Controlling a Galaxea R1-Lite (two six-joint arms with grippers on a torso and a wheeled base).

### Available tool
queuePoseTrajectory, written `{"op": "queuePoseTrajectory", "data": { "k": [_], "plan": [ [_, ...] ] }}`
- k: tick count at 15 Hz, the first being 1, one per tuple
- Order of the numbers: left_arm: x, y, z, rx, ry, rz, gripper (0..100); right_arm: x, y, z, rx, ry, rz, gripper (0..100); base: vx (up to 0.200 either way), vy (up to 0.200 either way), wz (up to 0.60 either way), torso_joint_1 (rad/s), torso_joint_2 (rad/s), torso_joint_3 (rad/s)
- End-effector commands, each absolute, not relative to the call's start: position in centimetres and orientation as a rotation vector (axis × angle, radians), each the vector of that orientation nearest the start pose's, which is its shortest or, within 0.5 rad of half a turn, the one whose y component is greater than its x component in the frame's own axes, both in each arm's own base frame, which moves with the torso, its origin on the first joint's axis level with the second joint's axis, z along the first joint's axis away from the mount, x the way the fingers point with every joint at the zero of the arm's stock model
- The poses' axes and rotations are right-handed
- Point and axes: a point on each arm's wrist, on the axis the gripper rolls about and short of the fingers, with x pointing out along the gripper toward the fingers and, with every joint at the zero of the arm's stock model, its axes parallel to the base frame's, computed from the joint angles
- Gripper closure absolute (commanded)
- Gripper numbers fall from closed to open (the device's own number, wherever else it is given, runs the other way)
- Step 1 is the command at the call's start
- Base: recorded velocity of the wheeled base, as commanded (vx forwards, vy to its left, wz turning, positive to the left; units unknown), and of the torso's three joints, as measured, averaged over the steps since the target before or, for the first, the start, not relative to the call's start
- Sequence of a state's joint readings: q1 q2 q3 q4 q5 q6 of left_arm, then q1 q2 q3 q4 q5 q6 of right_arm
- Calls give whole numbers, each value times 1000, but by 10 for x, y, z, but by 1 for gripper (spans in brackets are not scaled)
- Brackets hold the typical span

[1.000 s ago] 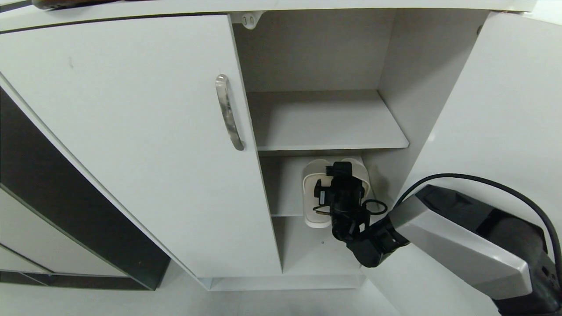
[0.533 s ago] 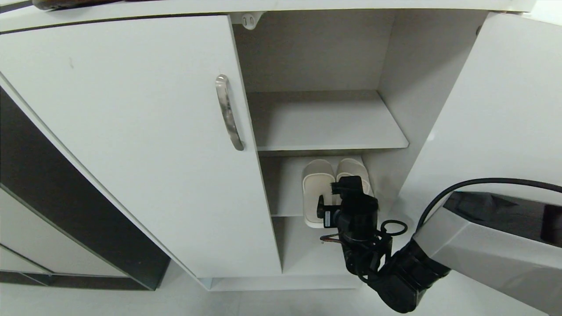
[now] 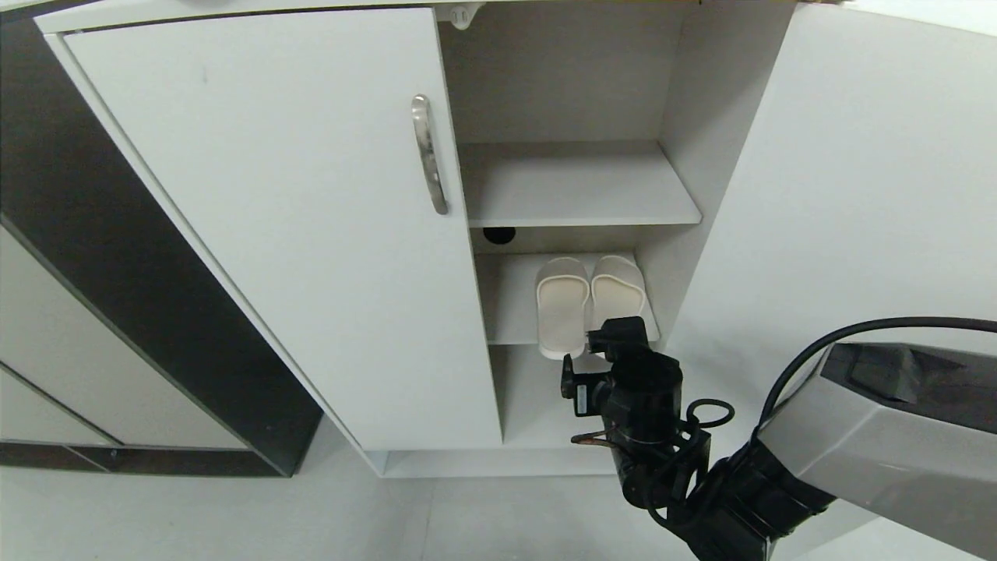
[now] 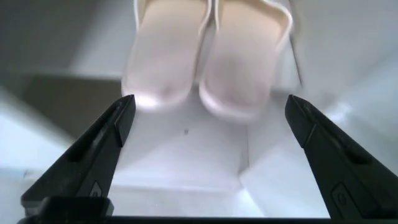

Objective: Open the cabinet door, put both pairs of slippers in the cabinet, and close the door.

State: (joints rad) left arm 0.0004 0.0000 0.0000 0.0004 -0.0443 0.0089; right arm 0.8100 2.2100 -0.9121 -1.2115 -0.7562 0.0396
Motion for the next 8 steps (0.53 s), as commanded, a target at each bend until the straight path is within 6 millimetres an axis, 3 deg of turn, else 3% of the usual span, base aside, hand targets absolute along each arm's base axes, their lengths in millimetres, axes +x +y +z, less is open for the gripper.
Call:
{"op": "queuePoseTrajectory", "data": {
  "k": [1,8],
  "plan": [
    [-23,-1,75,8,0,-44,100,283,275,86,-20,61,52,0,0,0,0,0,0,0],
    [-23,-1,75,9,0,-44,100,281,273,86,-20,63,52,0,0,0,0,0,0,0]
  ]
}}
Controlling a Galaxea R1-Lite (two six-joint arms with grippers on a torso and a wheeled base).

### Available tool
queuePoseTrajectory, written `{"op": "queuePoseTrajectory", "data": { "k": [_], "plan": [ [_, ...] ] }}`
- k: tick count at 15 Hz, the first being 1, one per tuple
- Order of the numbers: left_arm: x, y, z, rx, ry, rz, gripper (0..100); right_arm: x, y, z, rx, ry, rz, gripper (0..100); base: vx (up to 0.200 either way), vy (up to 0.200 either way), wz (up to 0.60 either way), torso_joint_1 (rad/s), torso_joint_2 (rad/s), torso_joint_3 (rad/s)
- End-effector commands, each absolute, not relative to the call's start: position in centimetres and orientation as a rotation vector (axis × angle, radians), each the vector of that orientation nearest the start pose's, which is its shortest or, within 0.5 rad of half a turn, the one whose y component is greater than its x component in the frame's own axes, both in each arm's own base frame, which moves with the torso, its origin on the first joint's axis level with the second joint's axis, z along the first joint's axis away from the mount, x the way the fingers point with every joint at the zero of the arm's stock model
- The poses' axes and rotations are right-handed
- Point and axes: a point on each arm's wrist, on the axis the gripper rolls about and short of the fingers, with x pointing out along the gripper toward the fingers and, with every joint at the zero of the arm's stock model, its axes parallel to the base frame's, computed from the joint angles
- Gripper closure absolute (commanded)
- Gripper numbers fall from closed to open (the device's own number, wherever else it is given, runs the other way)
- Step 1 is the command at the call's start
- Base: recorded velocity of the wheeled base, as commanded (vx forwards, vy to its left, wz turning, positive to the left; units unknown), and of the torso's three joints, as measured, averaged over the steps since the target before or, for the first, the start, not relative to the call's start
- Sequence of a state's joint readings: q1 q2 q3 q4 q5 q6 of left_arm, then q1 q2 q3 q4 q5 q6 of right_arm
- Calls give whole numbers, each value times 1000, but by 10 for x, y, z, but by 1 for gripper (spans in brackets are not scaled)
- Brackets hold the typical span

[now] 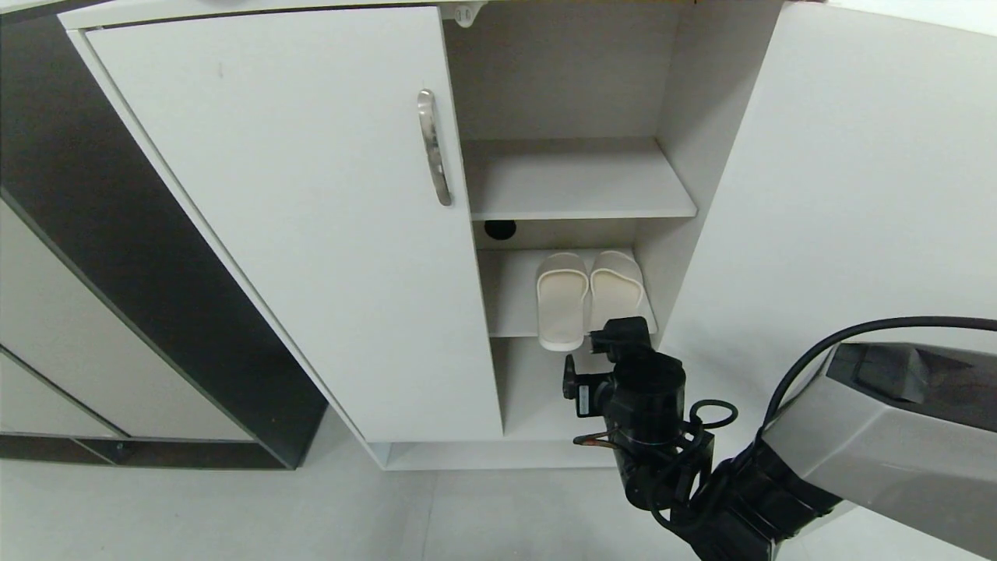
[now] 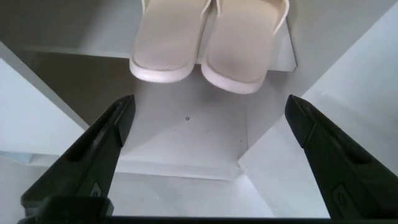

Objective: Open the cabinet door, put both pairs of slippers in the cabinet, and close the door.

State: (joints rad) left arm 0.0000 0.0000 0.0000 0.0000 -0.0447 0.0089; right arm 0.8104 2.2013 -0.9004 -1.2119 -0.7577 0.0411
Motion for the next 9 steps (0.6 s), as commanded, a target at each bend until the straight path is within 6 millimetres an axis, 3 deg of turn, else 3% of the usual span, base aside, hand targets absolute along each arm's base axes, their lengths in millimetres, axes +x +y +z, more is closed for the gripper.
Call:
{"op": "queuePoseTrajectory", "data": {
  "k": [1,7,9],
  "plan": [
    [-23,-1,75,9,0,-44,100,281,273,87,-19,62,52,0,0,0,0,0,0,0],
    [-23,-1,75,9,0,-44,100,277,273,89,-22,63,59,0,0,0,0,2,6,173],
    [-23,-1,75,8,0,-44,100,259,271,95,-45,84,98,0,0,0,0,2,0,208]
  ]
}}
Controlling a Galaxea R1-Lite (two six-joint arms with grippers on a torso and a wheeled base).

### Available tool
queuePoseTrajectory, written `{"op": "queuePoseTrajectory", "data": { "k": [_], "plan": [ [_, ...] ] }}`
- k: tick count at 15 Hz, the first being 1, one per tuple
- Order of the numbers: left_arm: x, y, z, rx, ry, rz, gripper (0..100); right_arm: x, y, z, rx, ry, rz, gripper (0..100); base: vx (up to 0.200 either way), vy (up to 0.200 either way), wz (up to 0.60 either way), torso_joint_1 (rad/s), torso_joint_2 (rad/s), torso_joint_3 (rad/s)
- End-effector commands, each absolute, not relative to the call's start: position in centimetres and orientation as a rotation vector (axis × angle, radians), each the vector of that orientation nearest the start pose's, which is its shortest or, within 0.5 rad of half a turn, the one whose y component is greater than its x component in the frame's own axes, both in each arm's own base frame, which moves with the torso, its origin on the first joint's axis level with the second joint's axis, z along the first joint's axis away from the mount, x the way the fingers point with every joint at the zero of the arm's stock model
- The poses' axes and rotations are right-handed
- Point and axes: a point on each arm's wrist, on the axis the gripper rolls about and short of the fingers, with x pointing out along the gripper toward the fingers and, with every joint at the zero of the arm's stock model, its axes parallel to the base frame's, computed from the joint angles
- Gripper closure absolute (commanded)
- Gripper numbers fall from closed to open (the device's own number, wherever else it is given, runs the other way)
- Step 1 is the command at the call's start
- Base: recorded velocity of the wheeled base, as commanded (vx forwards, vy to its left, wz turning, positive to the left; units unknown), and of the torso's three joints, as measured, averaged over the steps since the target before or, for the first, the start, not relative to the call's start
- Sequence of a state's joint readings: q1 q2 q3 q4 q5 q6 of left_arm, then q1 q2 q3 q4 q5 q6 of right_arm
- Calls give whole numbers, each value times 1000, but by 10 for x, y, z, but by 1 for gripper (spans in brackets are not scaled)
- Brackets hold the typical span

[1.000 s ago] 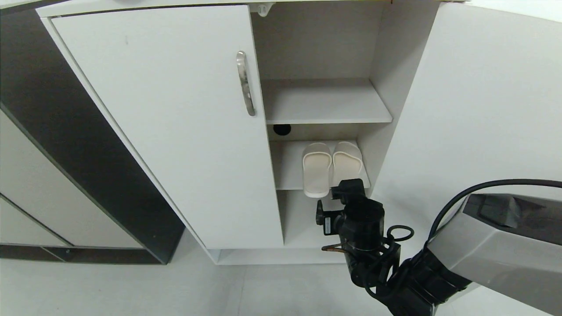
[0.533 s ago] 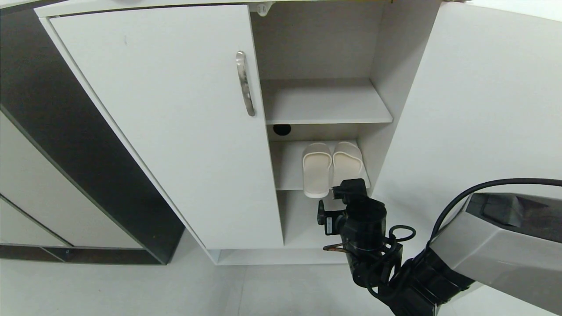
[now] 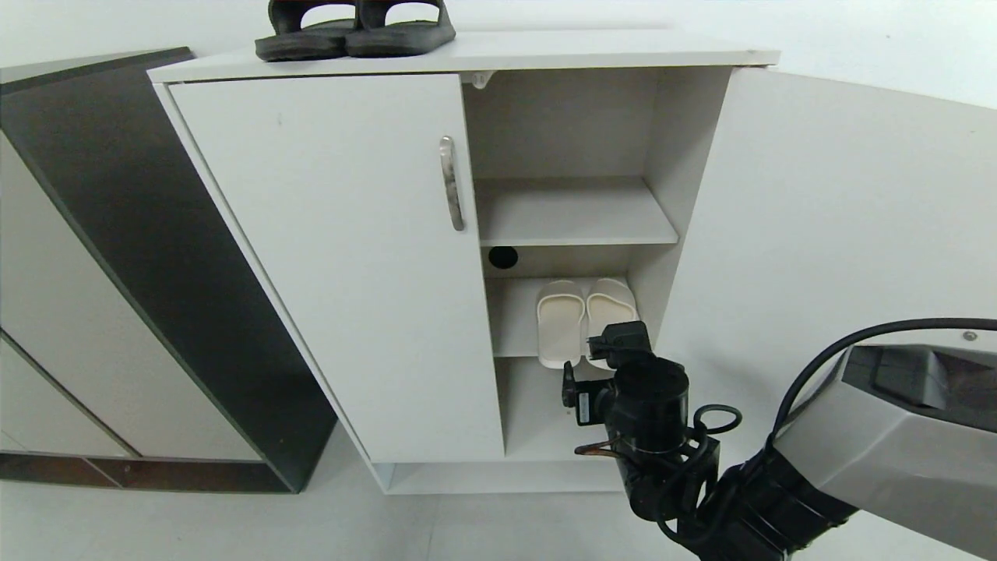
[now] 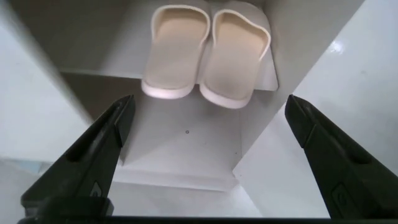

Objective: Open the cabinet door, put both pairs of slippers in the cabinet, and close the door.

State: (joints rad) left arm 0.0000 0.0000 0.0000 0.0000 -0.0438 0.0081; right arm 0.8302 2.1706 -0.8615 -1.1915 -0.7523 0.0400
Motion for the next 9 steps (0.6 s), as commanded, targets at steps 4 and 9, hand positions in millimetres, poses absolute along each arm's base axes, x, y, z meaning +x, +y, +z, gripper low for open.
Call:
{"op": "queuePoseTrajectory", "data": {
  "k": [4,9],
  "plan": [
    [-23,-1,75,8,0,-38,100,238,265,116,-38,81,162,0,0,0,0,2,5,126],
    [-23,-1,75,6,0,-38,100,237,264,111,-54,101,194,0,0,0,0,0,0,0]
  ]
}}
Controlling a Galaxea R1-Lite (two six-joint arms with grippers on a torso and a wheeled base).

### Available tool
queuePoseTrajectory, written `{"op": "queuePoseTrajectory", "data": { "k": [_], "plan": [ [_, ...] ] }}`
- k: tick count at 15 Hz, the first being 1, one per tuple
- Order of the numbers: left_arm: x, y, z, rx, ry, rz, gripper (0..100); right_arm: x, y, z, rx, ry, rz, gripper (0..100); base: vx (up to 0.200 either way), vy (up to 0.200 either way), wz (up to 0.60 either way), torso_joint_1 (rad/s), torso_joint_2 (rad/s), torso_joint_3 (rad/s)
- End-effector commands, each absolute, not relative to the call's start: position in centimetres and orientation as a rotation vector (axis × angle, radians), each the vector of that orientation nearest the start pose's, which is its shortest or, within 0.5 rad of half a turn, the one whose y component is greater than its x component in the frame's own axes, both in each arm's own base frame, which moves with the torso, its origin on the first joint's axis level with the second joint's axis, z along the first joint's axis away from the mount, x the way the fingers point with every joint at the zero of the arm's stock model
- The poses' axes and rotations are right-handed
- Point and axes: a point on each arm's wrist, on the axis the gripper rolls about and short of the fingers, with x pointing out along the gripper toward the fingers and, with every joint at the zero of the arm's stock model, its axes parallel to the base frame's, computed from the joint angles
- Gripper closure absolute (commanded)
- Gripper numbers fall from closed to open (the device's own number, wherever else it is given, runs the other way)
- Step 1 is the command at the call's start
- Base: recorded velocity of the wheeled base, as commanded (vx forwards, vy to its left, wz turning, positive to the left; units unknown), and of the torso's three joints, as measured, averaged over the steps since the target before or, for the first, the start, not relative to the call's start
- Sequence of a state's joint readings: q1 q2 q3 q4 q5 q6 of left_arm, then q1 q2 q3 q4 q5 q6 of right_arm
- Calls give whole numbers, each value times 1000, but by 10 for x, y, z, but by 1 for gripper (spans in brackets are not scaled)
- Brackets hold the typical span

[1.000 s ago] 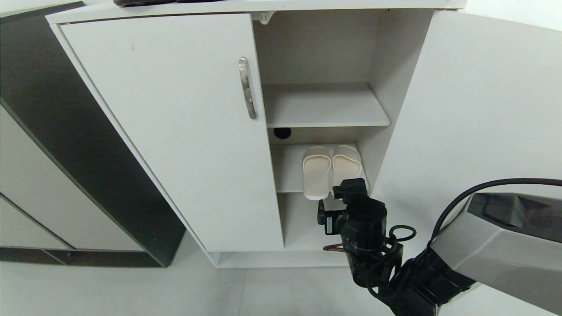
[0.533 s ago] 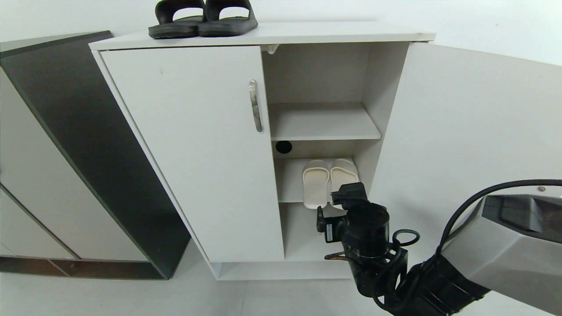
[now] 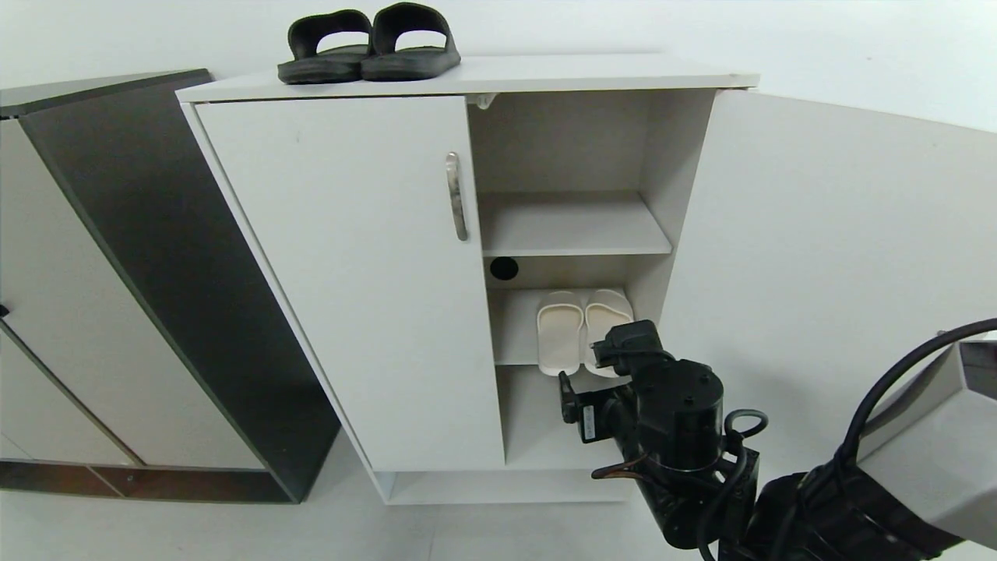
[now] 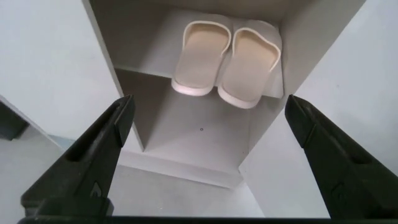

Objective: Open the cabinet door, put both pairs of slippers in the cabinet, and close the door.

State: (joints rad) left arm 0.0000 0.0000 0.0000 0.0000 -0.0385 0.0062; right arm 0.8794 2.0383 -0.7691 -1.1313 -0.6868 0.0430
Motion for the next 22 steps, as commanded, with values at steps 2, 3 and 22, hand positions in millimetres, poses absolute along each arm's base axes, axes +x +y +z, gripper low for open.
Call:
{"op": "queuePoseTrajectory", "data": {
  "k": [2,3,22],
  "plan": [
    [-23,-1,75,6,0,-38,100,236,264,111,-55,102,194,0,0,200,0,2,2,2],
    [-23,-1,75,6,0,-38,100,236,264,110,-56,103,194,0,0,200,0,2,2,12],
    [-23,-1,75,6,0,-38,100,240,255,96,-116,139,195,0,0,158,0,3,2,2]
  ]
}}
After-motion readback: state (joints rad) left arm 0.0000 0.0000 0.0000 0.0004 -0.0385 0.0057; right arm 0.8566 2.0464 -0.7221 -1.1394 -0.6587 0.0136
